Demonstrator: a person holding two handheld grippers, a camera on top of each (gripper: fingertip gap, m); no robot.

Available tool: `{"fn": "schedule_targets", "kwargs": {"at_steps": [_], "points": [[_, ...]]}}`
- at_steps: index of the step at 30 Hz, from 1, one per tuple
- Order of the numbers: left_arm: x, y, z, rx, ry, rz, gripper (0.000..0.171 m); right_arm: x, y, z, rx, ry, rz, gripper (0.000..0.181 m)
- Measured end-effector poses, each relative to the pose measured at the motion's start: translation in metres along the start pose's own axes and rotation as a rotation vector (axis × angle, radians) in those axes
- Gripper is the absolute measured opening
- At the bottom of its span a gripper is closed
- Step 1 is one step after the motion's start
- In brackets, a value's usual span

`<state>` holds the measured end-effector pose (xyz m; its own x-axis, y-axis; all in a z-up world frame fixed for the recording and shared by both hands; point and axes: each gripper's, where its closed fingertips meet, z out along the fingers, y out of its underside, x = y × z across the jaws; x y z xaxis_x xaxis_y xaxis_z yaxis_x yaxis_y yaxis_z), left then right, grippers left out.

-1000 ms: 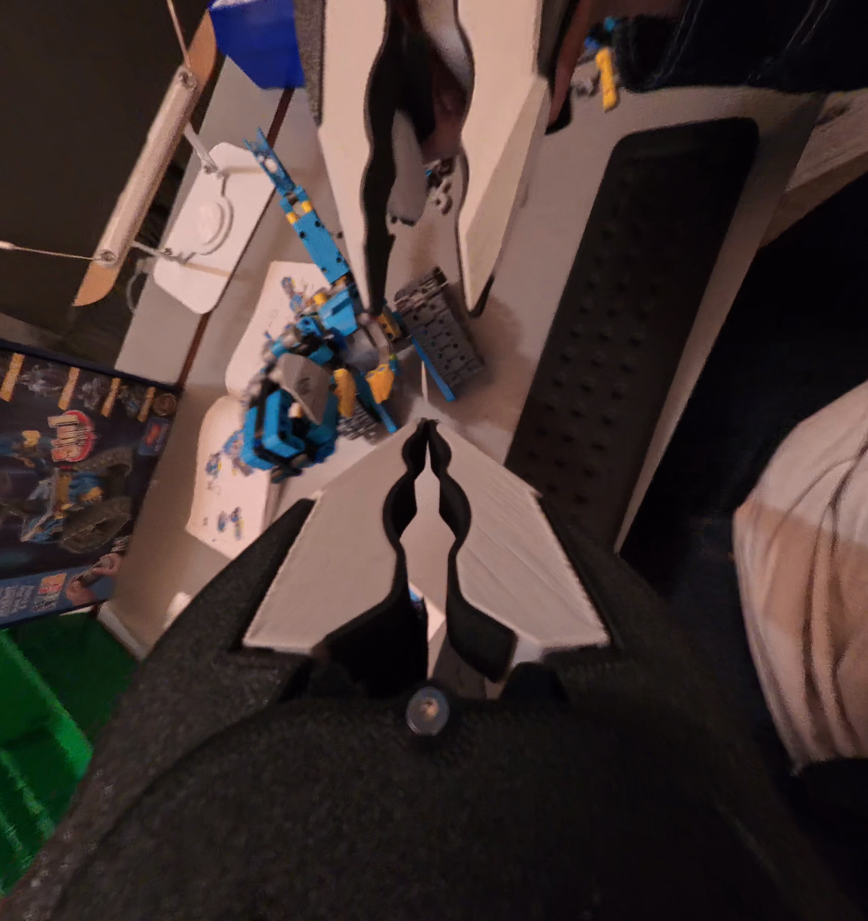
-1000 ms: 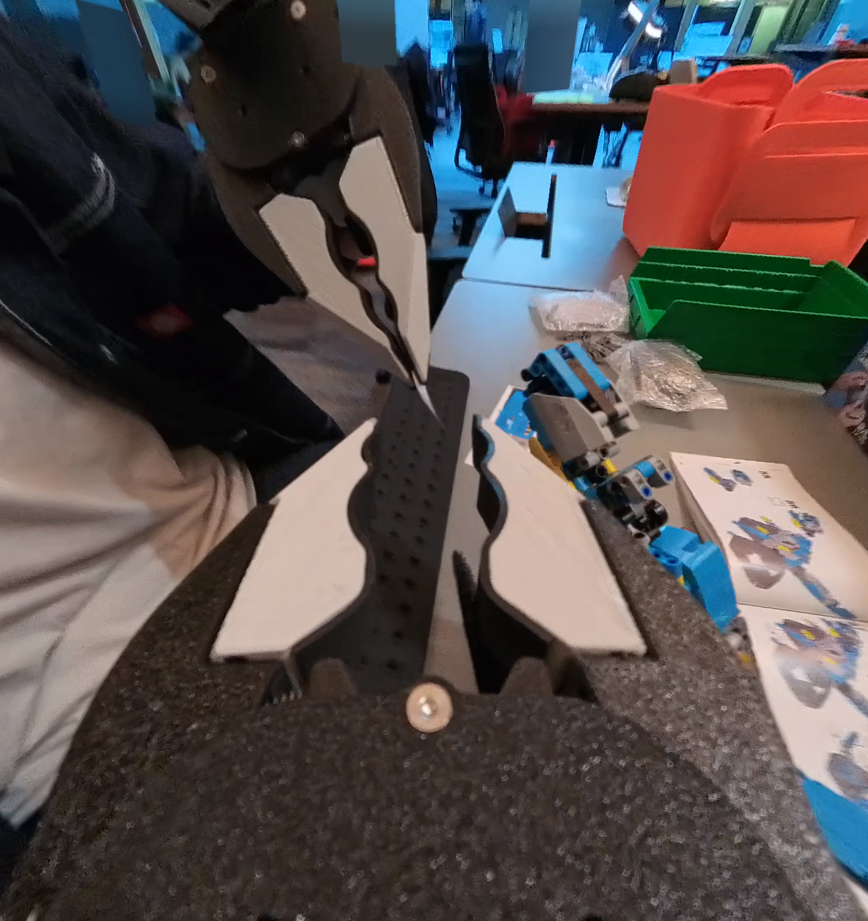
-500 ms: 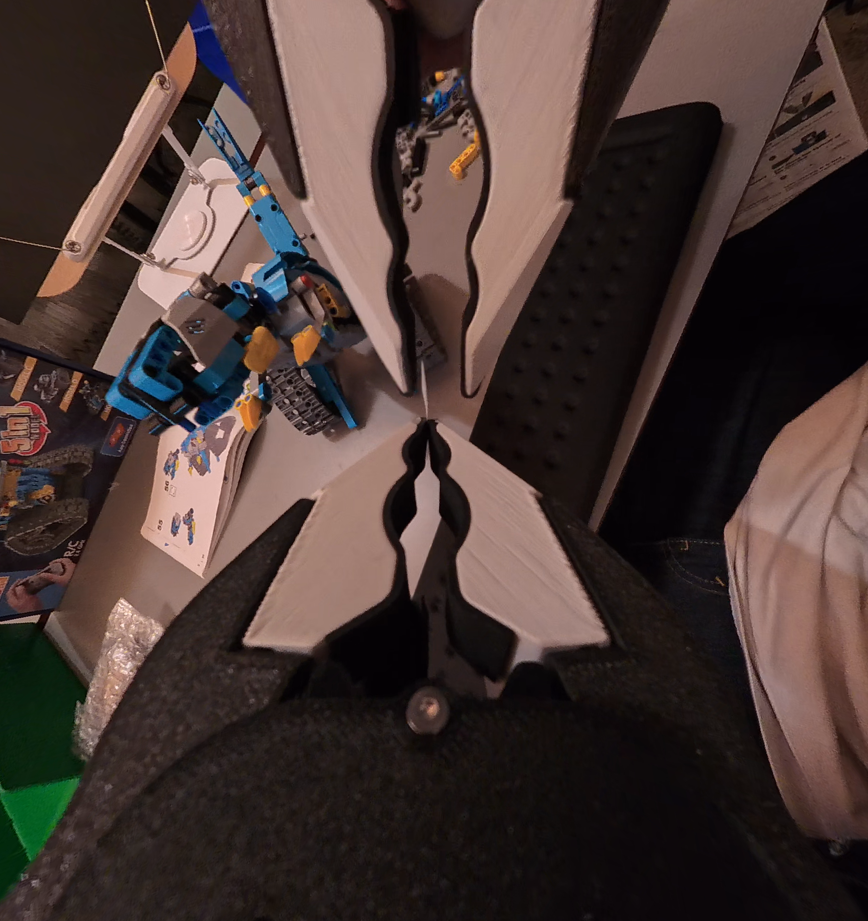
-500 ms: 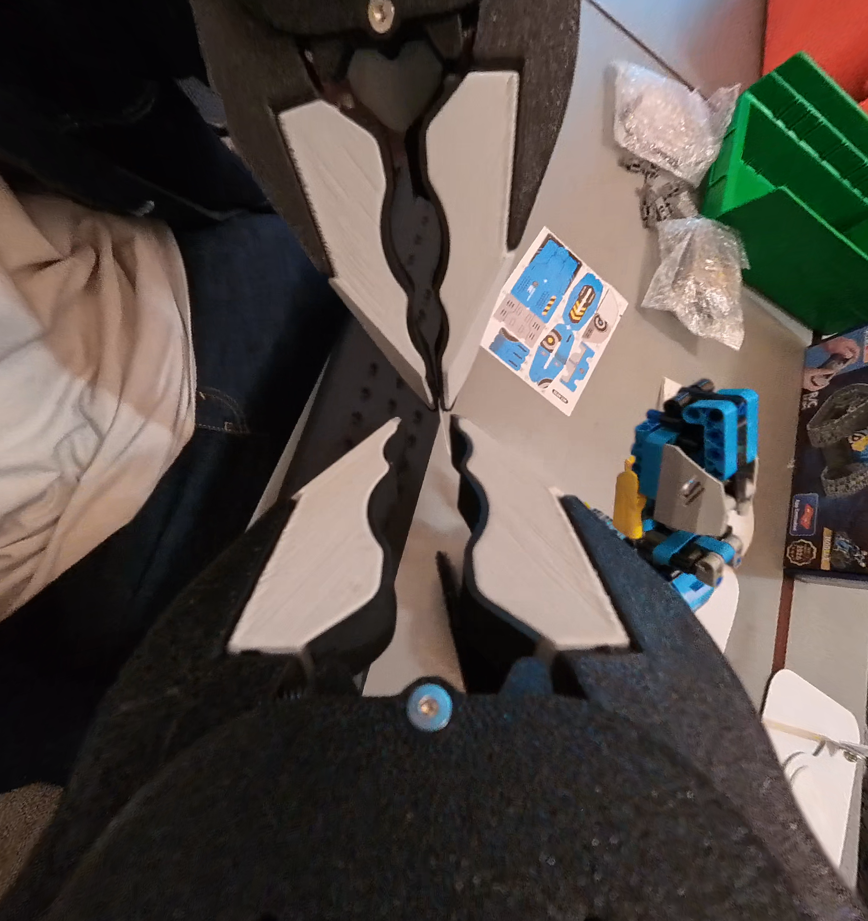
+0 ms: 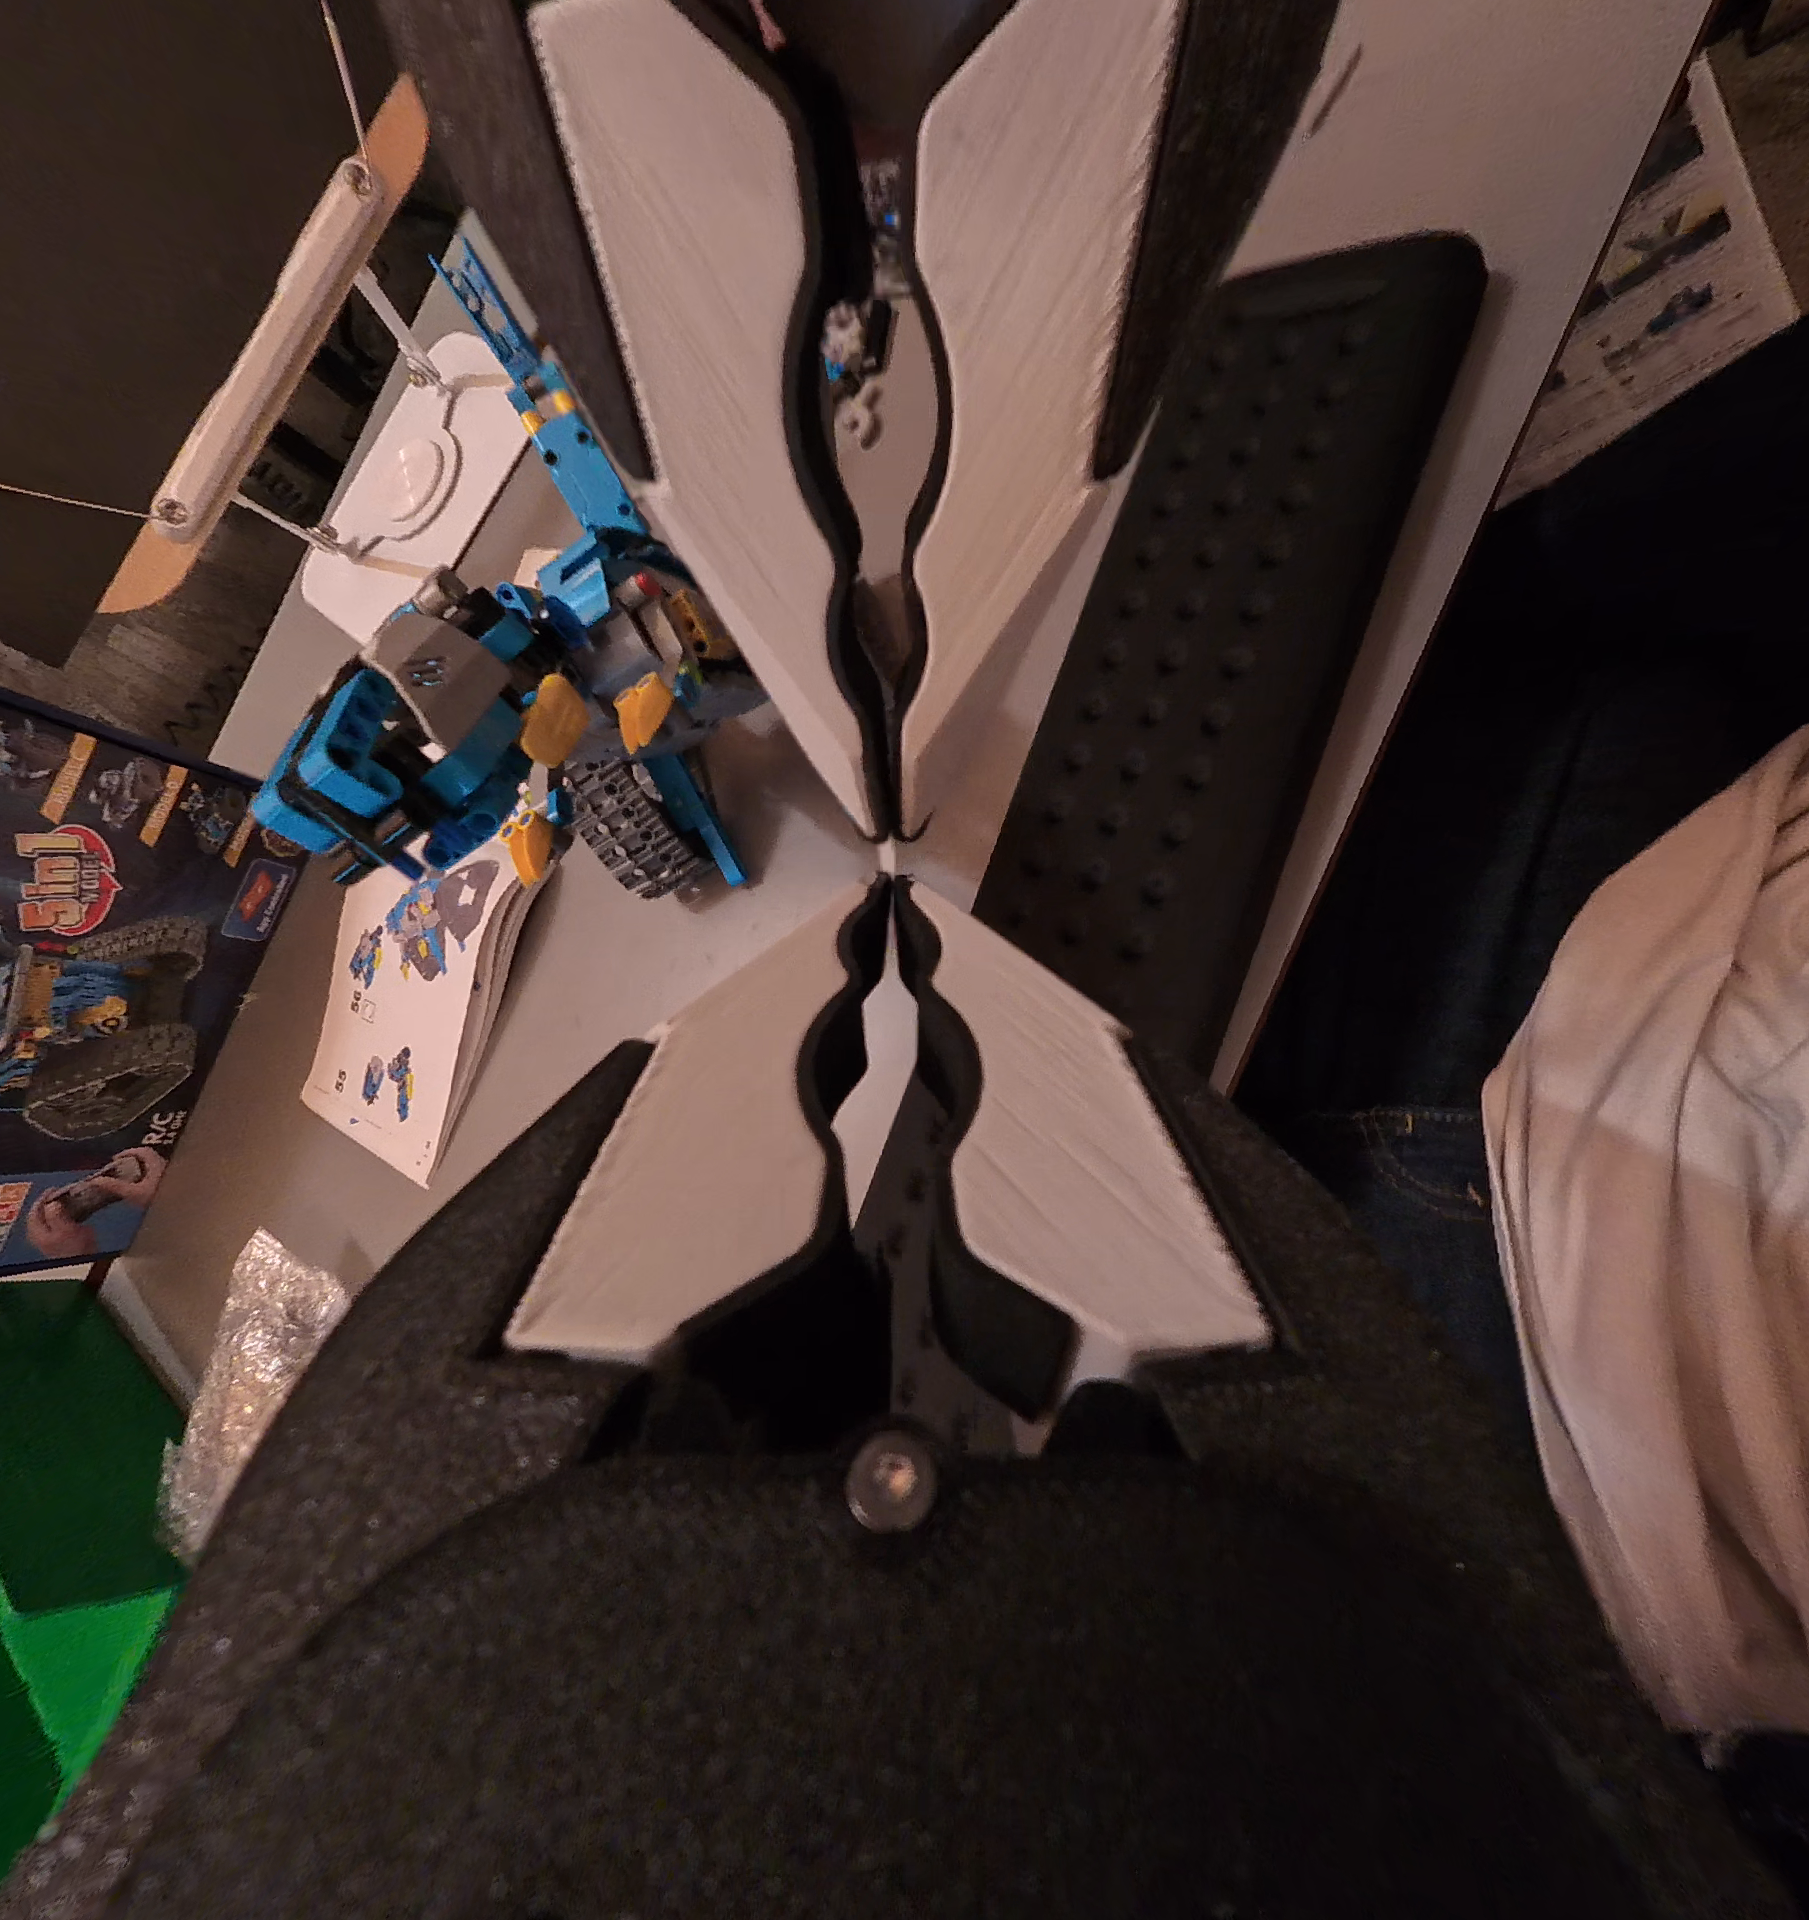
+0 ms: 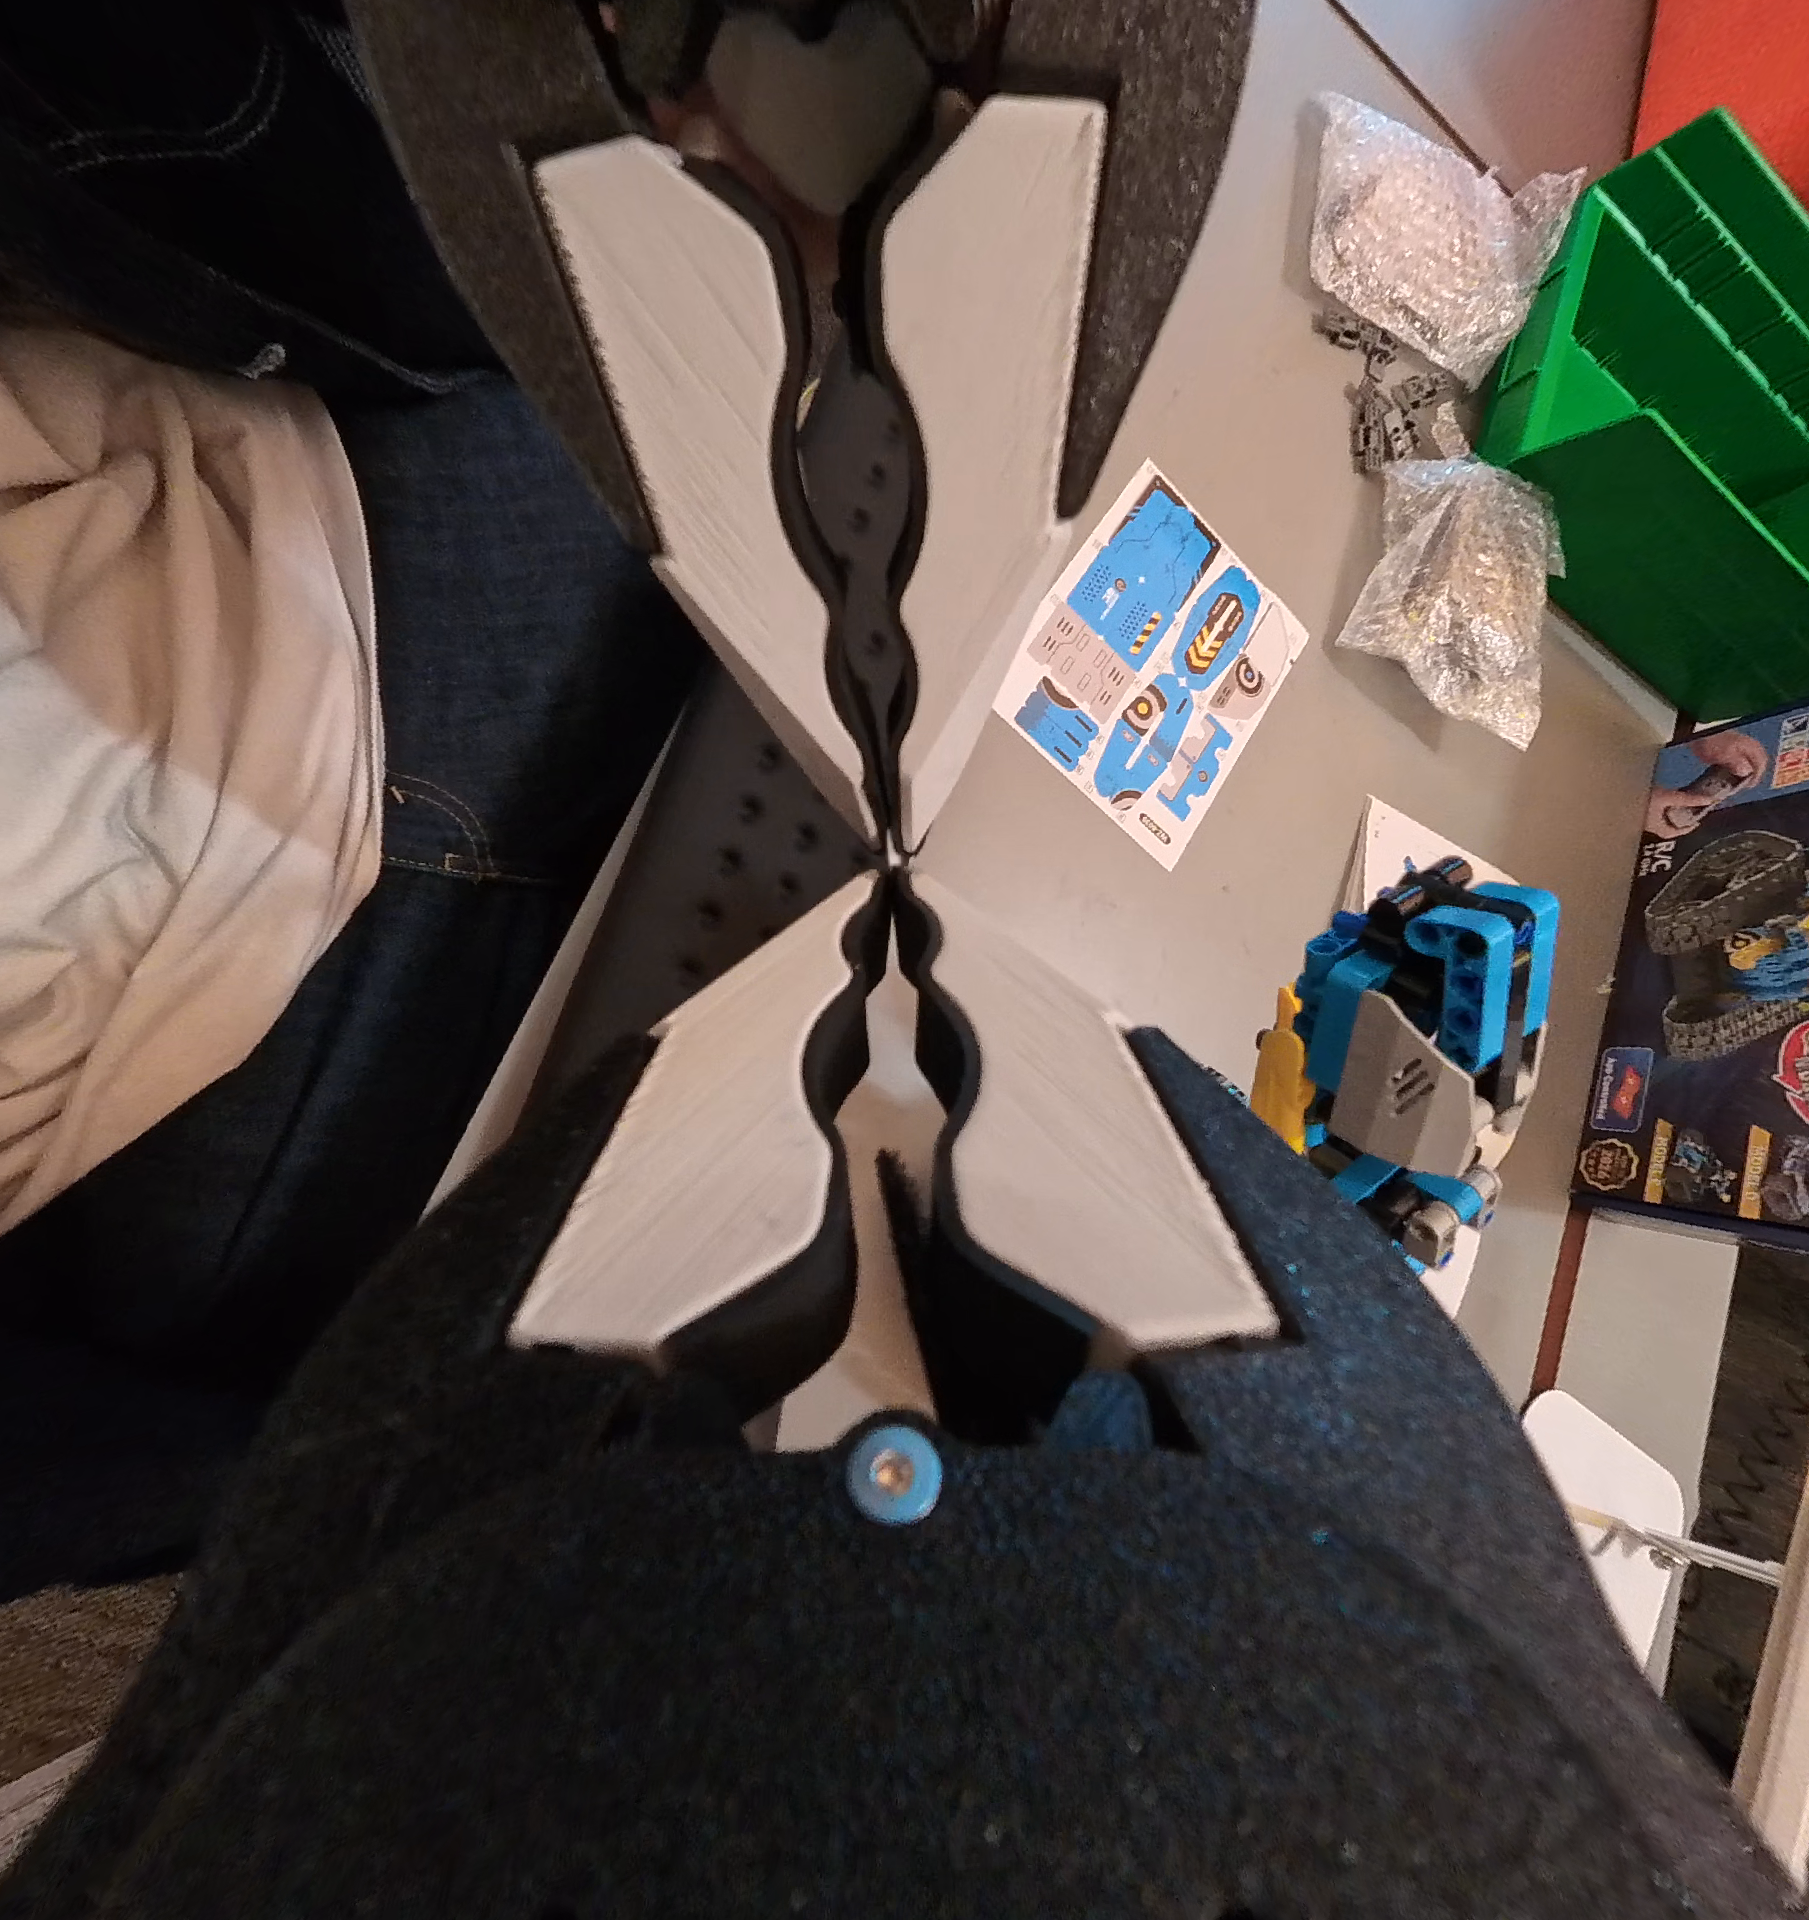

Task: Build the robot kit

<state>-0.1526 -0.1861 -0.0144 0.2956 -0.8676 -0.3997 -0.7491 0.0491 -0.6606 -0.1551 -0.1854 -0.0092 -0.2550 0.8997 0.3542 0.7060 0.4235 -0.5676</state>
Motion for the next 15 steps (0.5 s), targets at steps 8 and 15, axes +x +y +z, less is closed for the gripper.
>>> {"fn": "schedule_targets", "kwargs": {"at_steps": [8,15], "points": [[-0.028,-0.022,-0.025,0.324,-0.015,-0.281,0.06,0.024,0.016,-0.032,0.067,-0.029,0.069,0.0],[-0.088,-0.005,0.014,0.54,-0.04,-0.443,0.077,0.085,0.015,-0.08,0.335,-0.213,0.075,0.0]]}}
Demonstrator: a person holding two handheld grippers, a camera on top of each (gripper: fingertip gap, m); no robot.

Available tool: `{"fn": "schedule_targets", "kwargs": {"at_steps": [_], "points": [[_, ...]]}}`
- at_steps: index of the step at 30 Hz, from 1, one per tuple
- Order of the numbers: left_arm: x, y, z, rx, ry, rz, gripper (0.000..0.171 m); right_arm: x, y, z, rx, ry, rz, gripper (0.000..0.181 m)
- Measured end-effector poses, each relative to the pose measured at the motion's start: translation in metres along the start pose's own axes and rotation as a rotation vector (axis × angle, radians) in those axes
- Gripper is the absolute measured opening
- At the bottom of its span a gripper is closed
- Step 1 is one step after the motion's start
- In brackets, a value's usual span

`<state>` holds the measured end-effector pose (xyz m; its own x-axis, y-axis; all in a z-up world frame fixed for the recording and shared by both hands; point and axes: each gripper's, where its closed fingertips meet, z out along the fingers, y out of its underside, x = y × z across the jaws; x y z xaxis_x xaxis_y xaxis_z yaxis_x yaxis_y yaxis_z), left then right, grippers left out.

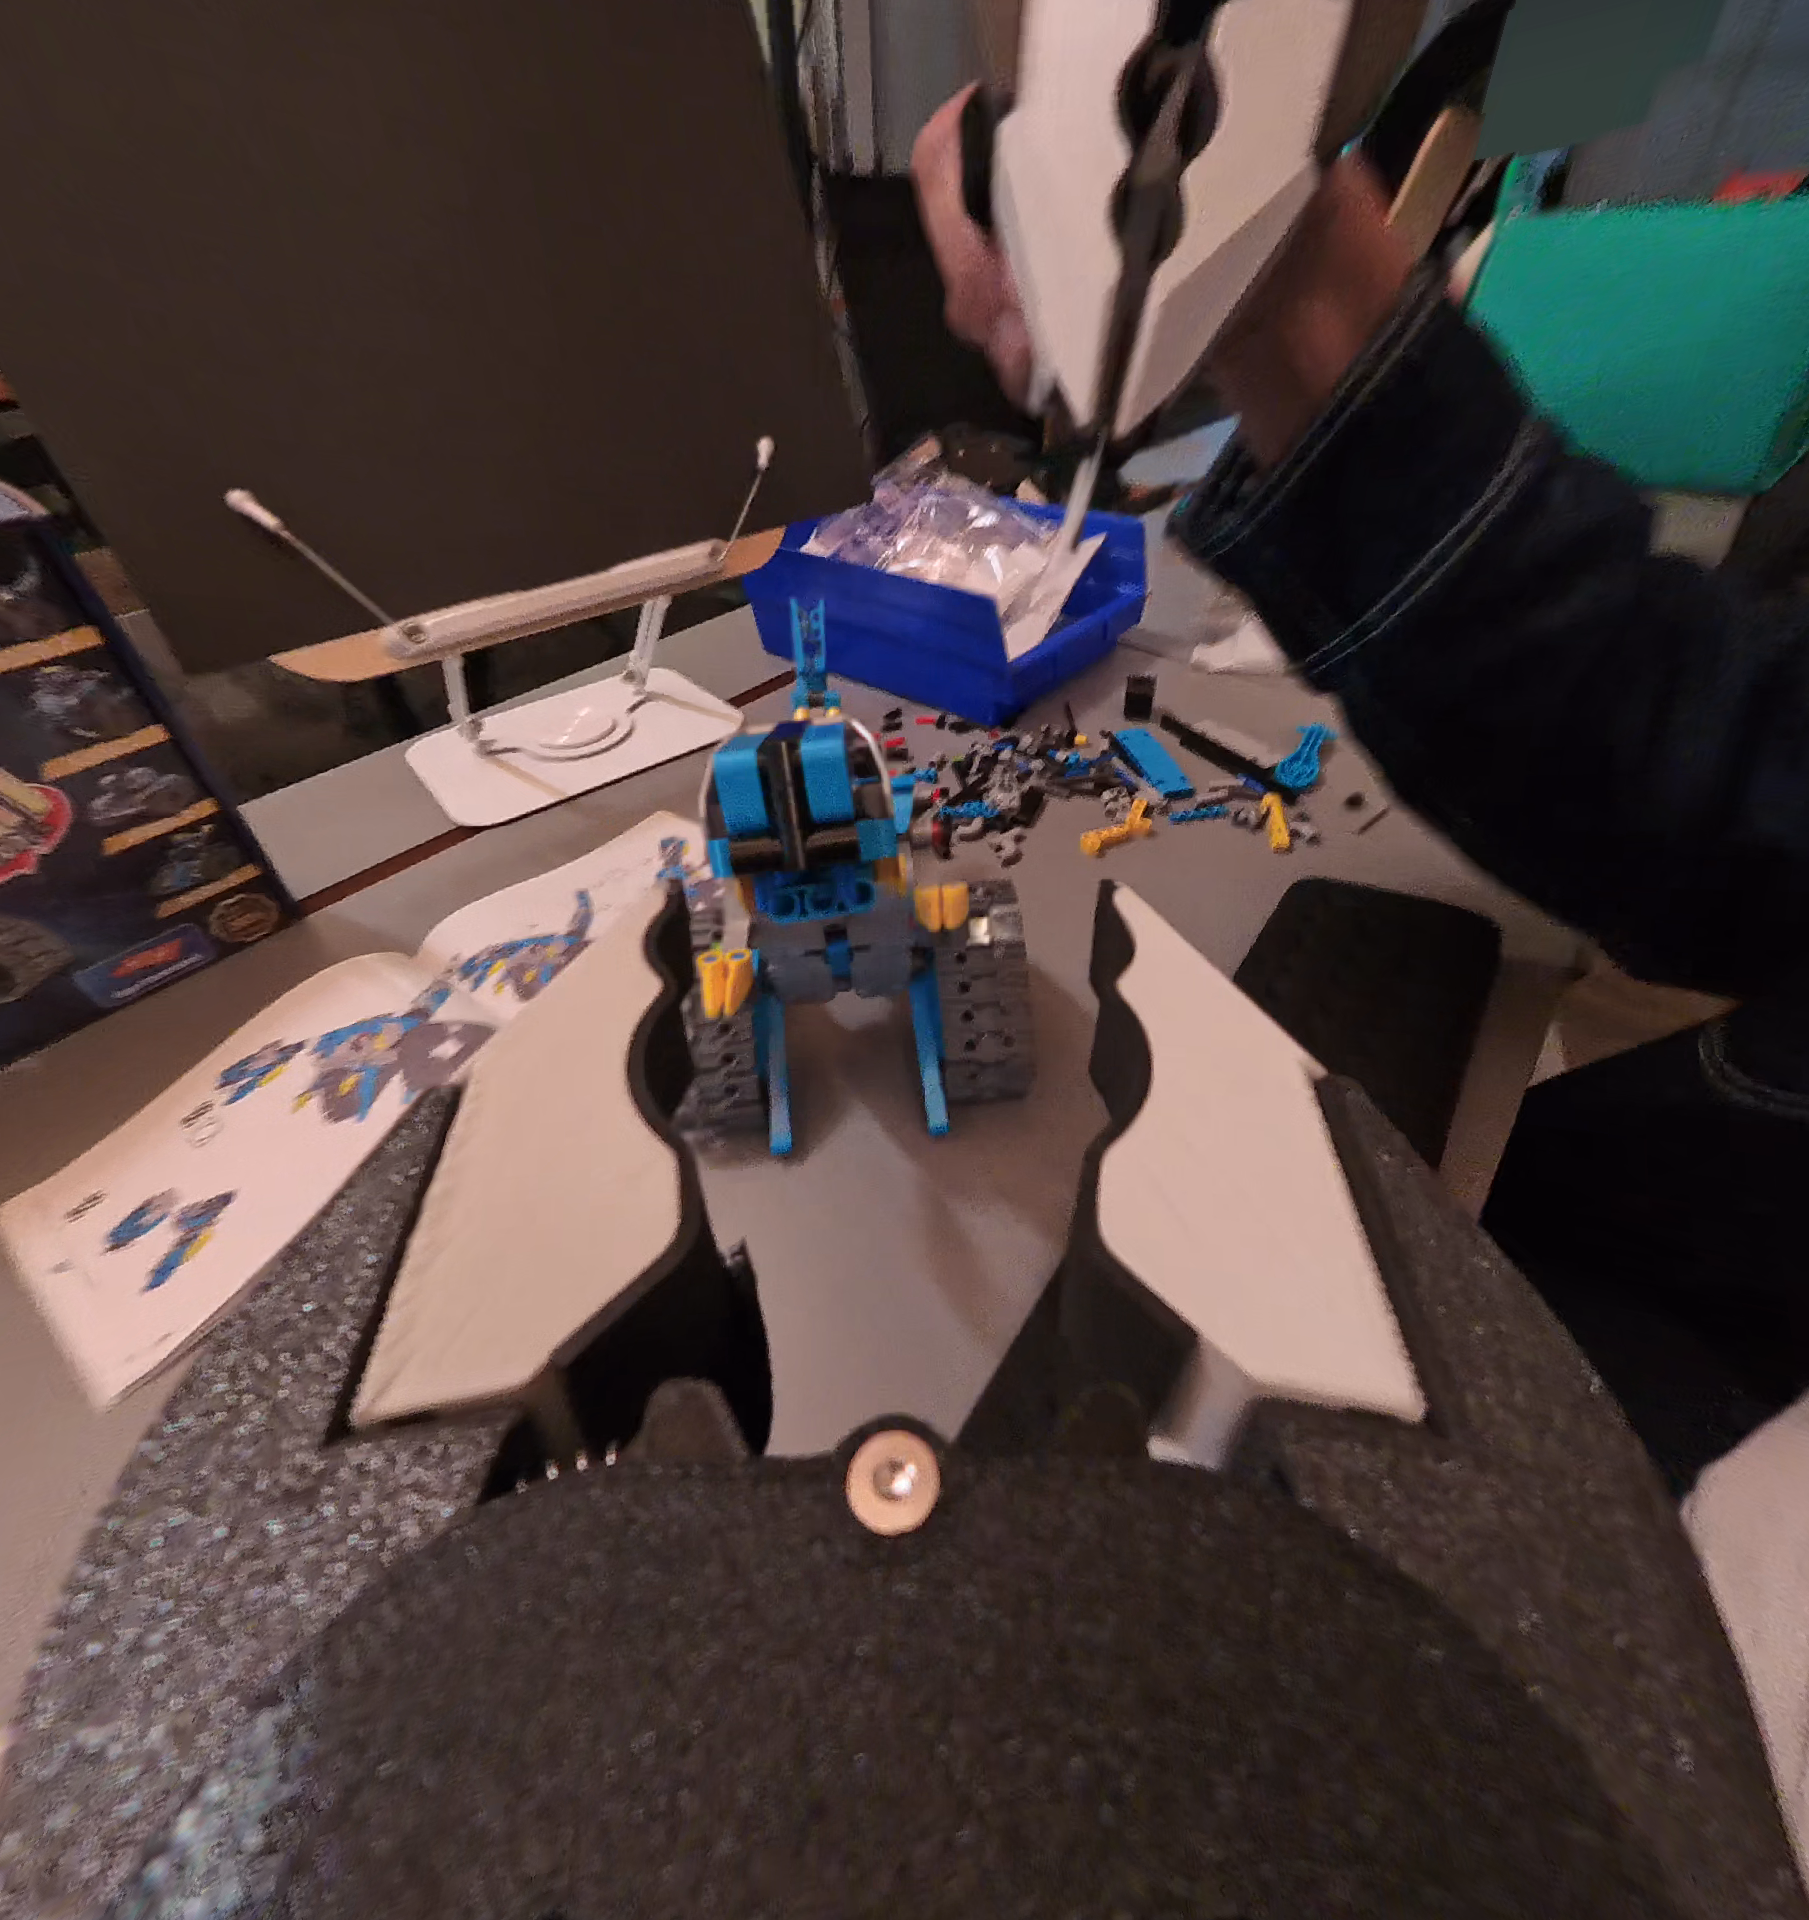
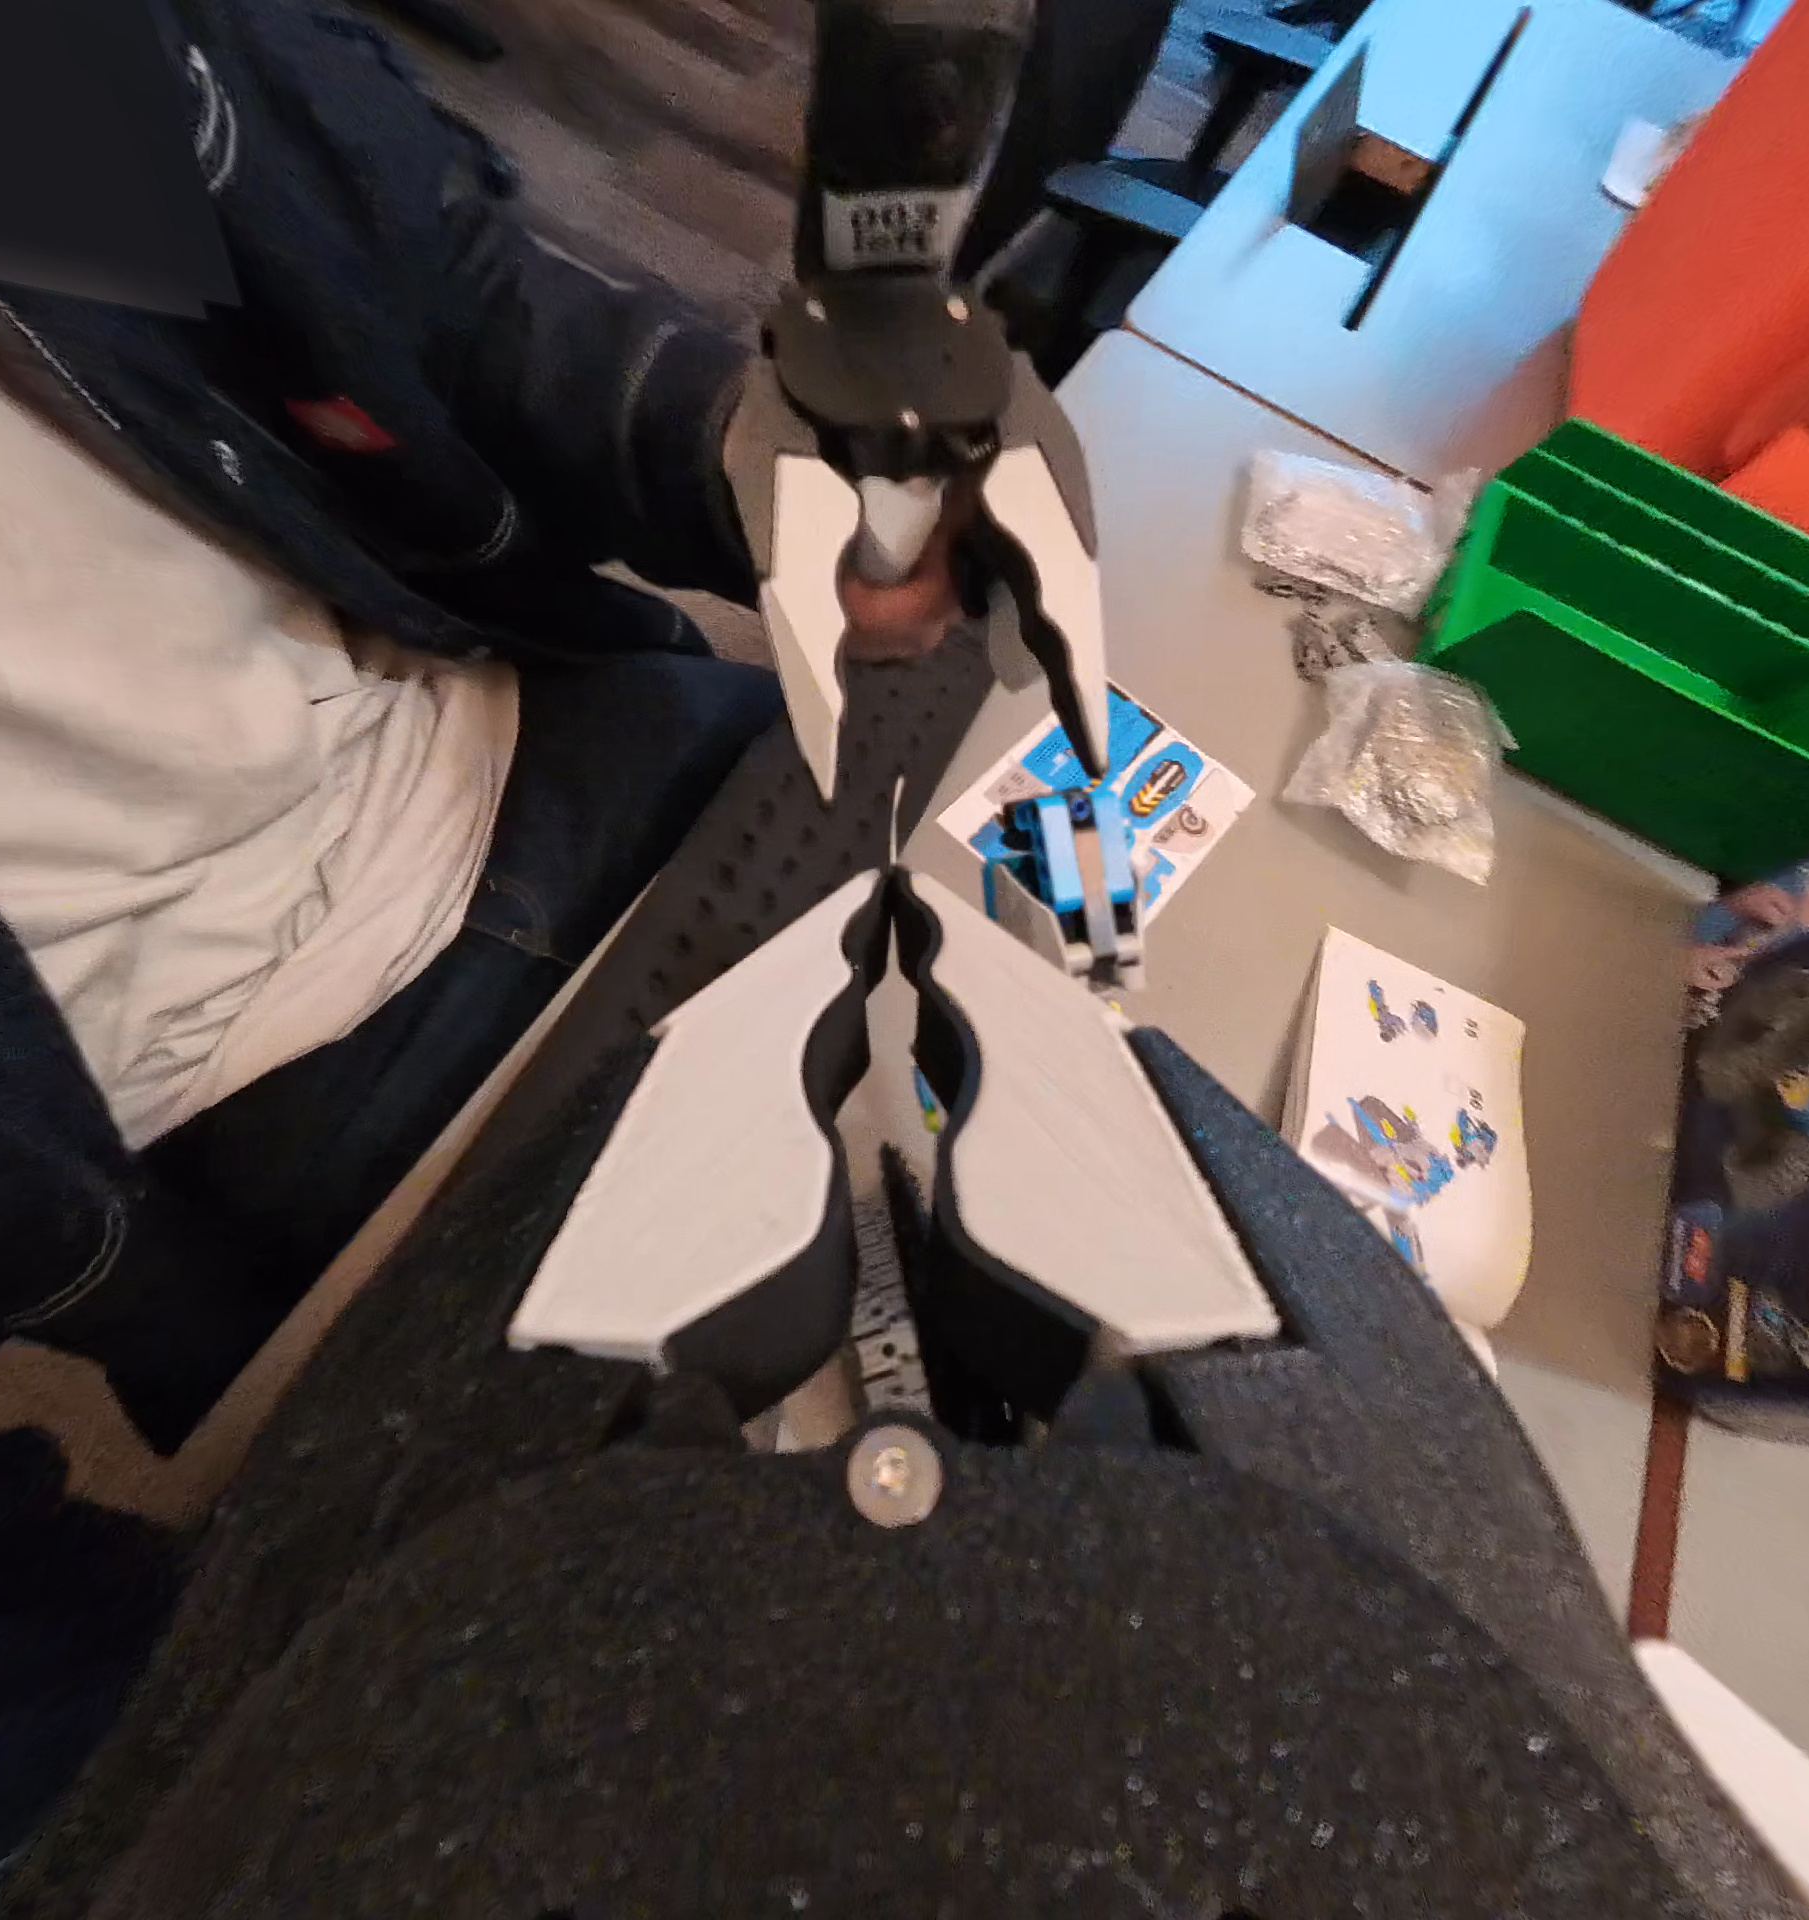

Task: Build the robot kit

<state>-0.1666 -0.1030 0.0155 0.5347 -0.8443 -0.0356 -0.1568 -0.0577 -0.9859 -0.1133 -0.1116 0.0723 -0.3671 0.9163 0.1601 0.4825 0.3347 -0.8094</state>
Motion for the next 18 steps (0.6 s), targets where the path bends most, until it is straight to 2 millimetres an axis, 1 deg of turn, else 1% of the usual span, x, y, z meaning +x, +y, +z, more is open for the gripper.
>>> {"fn": "schedule_targets", "kwargs": {"at_steps": [2,4,6,8,11,12,14,15,18], "points": [[-0.001,-0.001,0.014,0.054,0.035,-0.04,0.078,0.01,0.007,0.002,0.061,-0.089,0.011,0.0],[-0.003,-0.008,0.021,0.117,0.029,-0.038,0.075,0.014,0.013,0.003,0.141,-0.165,0.035,0.0],[-0.011,-0.01,0.028,0.146,-0.007,-0.01,0.067,0.016,0.023,0.005,0.172,-0.189,0.034,0.0],[-0.014,-0.007,0.035,0.15,0.003,-0.001,0.064,0.017,0.029,0.008,0.167,-0.202,0.018,0.0],[-0.013,0.001,0.036,0.184,0.023,0.018,0.062,0.021,0.028,0.013,0.183,-0.228,-0.015,0.0],[-0.016,0.003,0.036,0.204,0.012,0.02,0.056,0.023,0.029,0.016,0.18,-0.239,-0.015,0.0],[-0.017,0.001,0.034,0.258,0.03,0.01,0.043,0.02,0.033,0.022,0.162,-0.296,0.023,0.0],[-0.019,0.001,0.033,0.269,0.044,0.011,0.043,0.02,0.033,0.024,0.161,-0.308,0.04,0.0],[-0.023,-0.002,0.033,0.279,0.093,0.04,0.042,0.026,0.034,0.026,0.189,-0.272,0.056,0.0]]}}
